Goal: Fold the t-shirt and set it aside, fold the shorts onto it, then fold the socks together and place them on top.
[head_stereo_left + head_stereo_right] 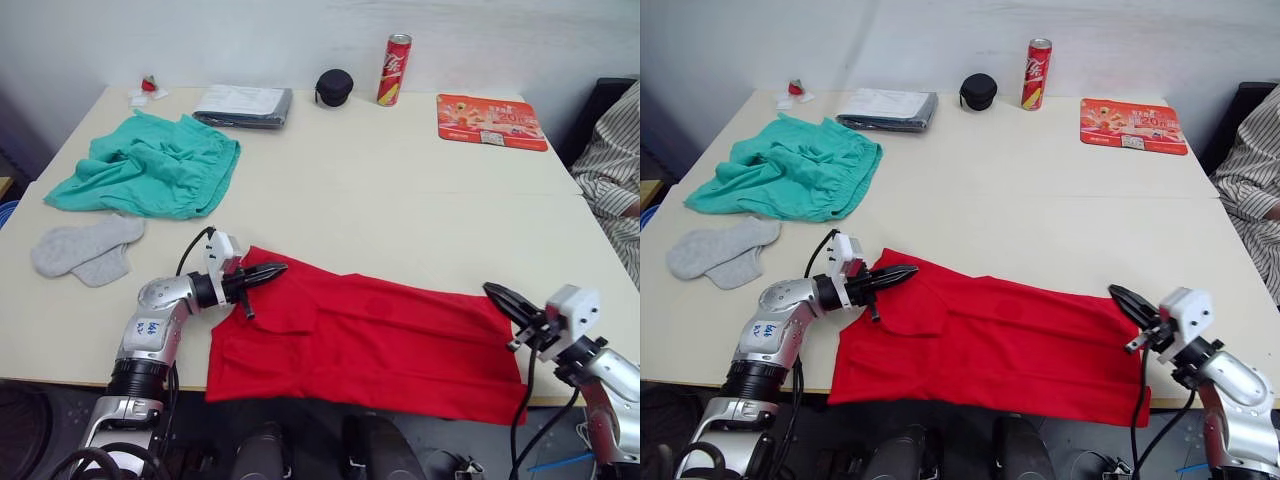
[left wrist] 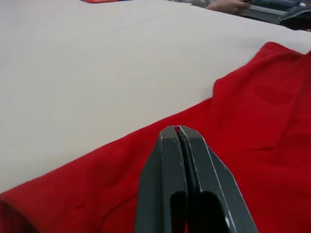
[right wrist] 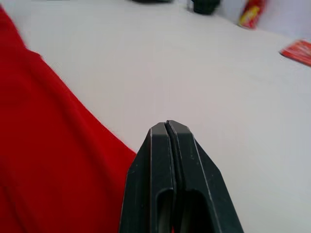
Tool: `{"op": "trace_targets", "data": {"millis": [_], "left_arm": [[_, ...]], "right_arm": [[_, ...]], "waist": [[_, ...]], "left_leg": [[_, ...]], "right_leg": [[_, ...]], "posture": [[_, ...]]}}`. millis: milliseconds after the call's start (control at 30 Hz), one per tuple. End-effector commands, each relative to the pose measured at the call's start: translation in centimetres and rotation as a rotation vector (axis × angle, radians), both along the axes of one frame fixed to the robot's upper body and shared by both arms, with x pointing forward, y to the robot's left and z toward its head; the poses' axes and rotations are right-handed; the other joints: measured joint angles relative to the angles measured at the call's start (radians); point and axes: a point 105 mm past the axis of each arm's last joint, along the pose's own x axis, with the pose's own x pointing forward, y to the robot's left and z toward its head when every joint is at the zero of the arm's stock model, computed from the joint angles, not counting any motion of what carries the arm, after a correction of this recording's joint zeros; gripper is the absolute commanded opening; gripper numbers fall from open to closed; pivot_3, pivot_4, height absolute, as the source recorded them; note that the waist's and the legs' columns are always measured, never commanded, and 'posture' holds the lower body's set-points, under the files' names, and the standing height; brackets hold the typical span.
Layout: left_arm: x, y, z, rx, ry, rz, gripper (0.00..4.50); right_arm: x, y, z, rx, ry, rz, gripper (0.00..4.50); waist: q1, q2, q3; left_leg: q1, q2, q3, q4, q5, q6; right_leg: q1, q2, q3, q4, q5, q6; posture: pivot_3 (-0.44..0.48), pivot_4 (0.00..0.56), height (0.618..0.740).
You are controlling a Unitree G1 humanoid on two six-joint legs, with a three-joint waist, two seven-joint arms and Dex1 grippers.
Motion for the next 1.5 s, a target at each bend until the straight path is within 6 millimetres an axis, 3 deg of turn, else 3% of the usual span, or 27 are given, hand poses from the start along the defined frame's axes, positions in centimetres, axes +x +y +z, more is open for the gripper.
{"op": "trace_targets", "data": {"millis": [33, 133, 300, 400, 533, 600, 667, 800, 1000, 1100, 1133, 1233, 1500], "left_arm": [[0.0, 0.7, -2.6, 0.100, 0.023, 0.036, 0.05], [-0.2, 1.2, -4.0, 0.116, 0.056, 0.061, 0.05], [-0.5, 1.9, -4.1, 0.100, 0.055, 0.063, 0.05], [-0.9, 1.8, -2.8, 0.044, 0.020, 0.022, 0.05], [-2.5, 1.8, 0.1, -0.004, -0.043, -0.108, 0.05], [-3.5, 1.8, 1.7, -0.018, -0.075, -0.167, 0.00], [-4.6, 1.6, 2.8, -0.017, -0.093, -0.223, 0.57], [-6.7, 0.9, 4.6, -0.029, -0.113, -0.307, 1.86], [-9.0, 0.4, 4.9, -0.014, -0.108, -0.371, 3.71], [-9.7, 0.2, 5.0, -0.018, -0.094, -0.397, 4.46], [-9.8, 0.2, 5.1, -0.019, -0.094, -0.398, 4.46], [-10.0, 0.2, 5.3, -0.021, -0.093, -0.391, 4.50], [-9.8, 0.2, 5.5, -0.017, -0.103, -0.358, 4.50]], "right_arm": [[0.3, 1.7, -2.5, -0.052, 0.067, 0.019, 0.00], [0.8, 0.8, -3.8, -0.058, 0.099, -0.033, 0.00], [-0.4, -3.5, -4.6, -0.082, 0.160, -0.126, 0.00], [-1.4, -5.4, -3.6, -0.064, 0.169, -0.128, 0.00], [-2.3, -7.2, -0.3, -0.005, 0.191, -0.086, 0.00], [-2.4, -8.4, 1.1, -0.049, 0.234, -0.058, 0.35], [-2.4, -9.4, 1.9, -0.087, 0.296, -0.034, 0.86], [-1.2, -10.4, 2.7, -0.191, 0.423, 0.020, 2.32], [2.5, -9.3, 2.4, -0.251, 0.508, 0.086, 4.29], [3.9, -8.3, 2.0, -0.221, 0.572, 0.113, 4.31], [4.2, -7.8, 1.9, -0.196, 0.603, 0.131, 4.31], [4.1, -6.9, 1.4, -0.198, 0.707, 0.181, 3.67], [3.3, -6.4, 0.7, -0.302, 0.819, 0.259, 0.88]], "waist": [[0.004, 0.000, 0.000], [0.005, 0.000, 0.000], [0.006, 0.000, -0.002], [0.007, 0.000, -0.002], [-0.004, 0.002, -0.001], [-0.012, 0.003, 0.000], [-0.019, 0.004, 0.000], [-0.021, 0.004, 0.001], [-0.020, 0.005, 0.001], [-0.020, 0.006, 0.002], [-0.019, 0.006, 0.002], [-0.016, 0.006, 0.002], [-0.019, 0.006, 0.002]], "left_leg": [[0.000, 0.000, 0.000, 0.000, 0.000, 0.000], [0.000, 0.000, 0.000, 0.000, 0.000, 0.000], [0.002, 0.000, 0.000, 0.000, -0.002, 0.003], [0.002, 0.000, 0.000, 0.000, -0.005, 0.007], [0.001, 0.000, 0.001, -0.001, -0.005, 0.006], [0.000, 0.000, 0.000, -0.001, -0.005, 0.006], [0.000, 0.000, 0.000, -0.001, -0.004, 0.007], [0.001, 0.000, 0.000, -0.003, -0.004, 0.007], [0.000, 0.000, 0.001, -0.004, 0.000, 0.000], [0.000, 0.000, 0.001, -0.004, 0.000, 0.000], [-0.001, 0.000, 0.001, -0.004, 0.000, 0.000], [-0.001, 0.000, 0.000, -0.004, 0.000, 0.000], [-0.002, 0.000, 0.000, -0.004, 0.000, 0.001]], "right_leg": [[0.000, 0.000, 0.000, 0.000, 0.000, 0.000], [0.000, 0.000, 0.000, 0.000, 0.000, 0.000], [0.002, -0.001, 0.000, -0.001, 0.000, 0.000], [0.002, -0.001, 0.000, -0.001, 0.000, 0.000], [0.000, -0.001, 0.001, -0.002, 0.000, -0.001], [0.000, -0.001, 0.000, -0.001, 0.000, -0.001], [0.000, -0.001, 0.000, -0.001, 0.000, -0.001], [0.000, 0.000, 0.000, -0.002, 0.000, -0.001], [-0.001, 0.000, 0.000, -0.004, 0.000, -0.001], [-0.001, 0.000, 0.000, -0.004, 0.000, -0.001], [-0.001, 0.000, 0.000, -0.004, 0.000, -0.001], [-0.001, 0.000, 0.000, -0.005, 0.000, -0.001], [-0.001, 0.000, -0.001, -0.007, 0.000, -0.001]], "posture": [[0.000, 0.150, 0.740], [0.000, 0.150, 0.740], [0.000, 0.150, 0.740], [0.000, 0.150, 0.740], [0.000, 0.150, 0.740], [0.000, 0.150, 0.740], [0.000, 0.150, 0.740], [0.000, 0.150, 0.740], [0.000, 0.150, 0.740], [0.000, 0.150, 0.740], [0.000, 0.150, 0.740], [0.000, 0.150, 0.740], [0.000, 0.150, 0.740]]}}
